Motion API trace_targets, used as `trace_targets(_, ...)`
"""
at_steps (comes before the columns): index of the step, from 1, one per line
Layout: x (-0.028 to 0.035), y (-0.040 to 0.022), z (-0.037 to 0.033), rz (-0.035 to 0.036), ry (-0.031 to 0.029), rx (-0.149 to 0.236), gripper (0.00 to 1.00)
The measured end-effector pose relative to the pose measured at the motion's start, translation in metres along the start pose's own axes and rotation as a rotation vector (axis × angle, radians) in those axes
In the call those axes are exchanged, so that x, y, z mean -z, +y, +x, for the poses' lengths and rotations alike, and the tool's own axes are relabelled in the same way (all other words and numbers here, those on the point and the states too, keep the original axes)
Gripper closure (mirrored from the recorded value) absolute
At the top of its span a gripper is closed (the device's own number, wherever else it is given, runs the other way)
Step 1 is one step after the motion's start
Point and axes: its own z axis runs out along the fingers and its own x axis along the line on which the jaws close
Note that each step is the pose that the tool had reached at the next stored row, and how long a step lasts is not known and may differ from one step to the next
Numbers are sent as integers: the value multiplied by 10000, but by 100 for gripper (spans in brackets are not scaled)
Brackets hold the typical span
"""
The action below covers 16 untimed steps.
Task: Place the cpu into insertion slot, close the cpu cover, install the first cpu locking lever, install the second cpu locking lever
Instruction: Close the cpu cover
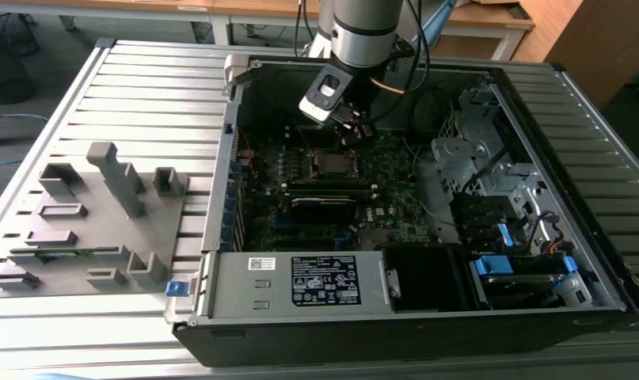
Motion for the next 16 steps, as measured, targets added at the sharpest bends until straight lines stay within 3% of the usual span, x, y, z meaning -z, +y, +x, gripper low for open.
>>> trace_targets(16,0,0,0,6,7,241,89)
